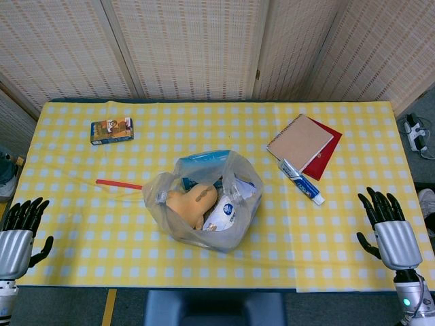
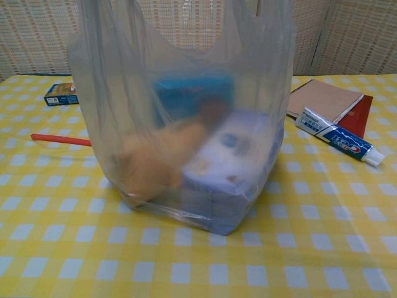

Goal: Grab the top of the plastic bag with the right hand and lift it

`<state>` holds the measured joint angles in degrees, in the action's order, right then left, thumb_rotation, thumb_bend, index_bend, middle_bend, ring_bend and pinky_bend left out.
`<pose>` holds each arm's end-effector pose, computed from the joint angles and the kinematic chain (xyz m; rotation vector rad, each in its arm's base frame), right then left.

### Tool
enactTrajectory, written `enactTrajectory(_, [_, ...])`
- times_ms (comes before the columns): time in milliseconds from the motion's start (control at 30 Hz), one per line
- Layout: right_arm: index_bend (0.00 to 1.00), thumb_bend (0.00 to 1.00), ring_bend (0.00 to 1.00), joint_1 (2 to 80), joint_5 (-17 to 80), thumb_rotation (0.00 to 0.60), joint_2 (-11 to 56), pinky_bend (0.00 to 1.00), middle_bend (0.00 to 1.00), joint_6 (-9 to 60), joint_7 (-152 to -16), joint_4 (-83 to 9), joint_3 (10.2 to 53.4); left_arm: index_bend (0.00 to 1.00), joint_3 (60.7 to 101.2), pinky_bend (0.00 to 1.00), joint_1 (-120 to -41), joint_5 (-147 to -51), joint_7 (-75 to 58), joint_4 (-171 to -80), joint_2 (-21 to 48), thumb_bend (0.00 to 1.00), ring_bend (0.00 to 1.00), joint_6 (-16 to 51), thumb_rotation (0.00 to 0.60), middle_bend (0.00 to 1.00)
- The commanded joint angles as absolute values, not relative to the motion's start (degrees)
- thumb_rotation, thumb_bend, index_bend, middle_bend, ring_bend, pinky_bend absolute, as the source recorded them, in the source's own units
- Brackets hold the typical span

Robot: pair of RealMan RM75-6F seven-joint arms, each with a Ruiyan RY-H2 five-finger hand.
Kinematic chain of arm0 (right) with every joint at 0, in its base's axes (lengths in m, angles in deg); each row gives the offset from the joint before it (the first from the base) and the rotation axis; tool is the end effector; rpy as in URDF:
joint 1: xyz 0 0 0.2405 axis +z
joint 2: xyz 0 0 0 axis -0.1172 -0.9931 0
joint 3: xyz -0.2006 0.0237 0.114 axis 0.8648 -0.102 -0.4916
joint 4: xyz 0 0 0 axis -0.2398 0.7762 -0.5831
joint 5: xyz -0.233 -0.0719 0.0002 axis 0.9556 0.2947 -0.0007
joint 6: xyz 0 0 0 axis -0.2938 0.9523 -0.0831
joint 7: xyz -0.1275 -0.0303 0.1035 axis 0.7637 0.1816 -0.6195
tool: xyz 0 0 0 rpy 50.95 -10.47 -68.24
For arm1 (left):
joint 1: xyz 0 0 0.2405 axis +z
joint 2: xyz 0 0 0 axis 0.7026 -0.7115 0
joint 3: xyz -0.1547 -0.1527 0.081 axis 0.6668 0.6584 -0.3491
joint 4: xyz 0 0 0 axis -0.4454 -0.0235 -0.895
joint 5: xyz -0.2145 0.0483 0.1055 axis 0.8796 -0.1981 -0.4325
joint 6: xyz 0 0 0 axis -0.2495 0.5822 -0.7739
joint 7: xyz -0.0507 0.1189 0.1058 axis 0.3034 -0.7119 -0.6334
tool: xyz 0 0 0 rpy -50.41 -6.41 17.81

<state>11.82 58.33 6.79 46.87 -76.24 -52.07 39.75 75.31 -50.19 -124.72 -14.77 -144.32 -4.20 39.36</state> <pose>-0.2989 -0.2039 0.1006 1.4717 -0.7955 0.8518 -0.2964 0.2073 0.1133 -1.4265 -0.7984 -0.8589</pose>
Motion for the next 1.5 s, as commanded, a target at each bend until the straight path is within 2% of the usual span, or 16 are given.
enactTrajectory(33, [0.00, 0.35, 0.00, 11.9, 58.3, 0.600, 6.7, 0.00, 0.00, 46.8, -76.3, -52.0, 39.8, 0.03, 75.4, 0.00, -50.3, -124.6, -14.9, -144.2, -4.1, 0.46, 0.05, 39.2, 0.600, 0.08])
enactTrajectory(333, [0.00, 0.35, 0.00, 11.7, 60.2, 0.600, 6.6, 0.00, 0.00, 47.2, -80.9, -50.8, 40.8, 0.03, 75.3, 0.00, -51.0, -124.8, -14.6, -144.4, -4.0, 0.46, 0.05, 38.2, 0.600, 0.08])
enactTrajectory(567, [0.00, 0.35, 0.00, 17.1, 74.8, 0.600, 6.2, 0.00, 0.00, 51.2, -102.3, -46.7, 43.0, 0.03, 75.5, 0.00, -50.6, -124.7, -13.4, -144.4, -4.5, 0.46, 0.05, 39.0, 0.600, 0.08])
enactTrajectory(733, [0.00, 0.35, 0.00, 22.7, 79.3, 0.600, 3.7, 0.00, 0.00, 51.4, -117.7, -47.3, 43.5, 0.03, 75.2, 0.00, -50.6, -125.1, -13.4, -144.6, -4.7, 0.46, 0.05, 39.0, 0.600, 0.08])
enactTrajectory(900, [0.00, 0.35, 0.00, 28.3, 83.5, 0.600, 0.1, 0.00, 0.00, 50.2, -134.9, -50.7, 46.1, 0.03, 75.3, 0.00, -50.4, -124.8, -13.7, -144.9, -4.7, 0.46, 0.06, 39.2, 0.600, 0.08])
enactTrajectory(1033, [0.00, 0.35, 0.00, 30.6, 84.5, 0.600, -1.0, 0.00, 0.00, 50.0, -136.6, -51.7, 46.1, 0.03, 75.4, 0.00, -50.4, -124.8, -13.3, -144.8, -4.8, 0.46, 0.06, 39.2, 0.600, 0.08])
enactTrajectory(1500, [0.00, 0.35, 0.00, 39.6, 79.6, 0.600, -2.5, 0.00, 0.00, 41.9, -144.5, -55.0, 44.3, 0.03, 75.7, 0.00, -50.5, -123.4, -12.1, -145.1, -5.6, 0.46, 0.06, 38.4, 0.600, 0.08])
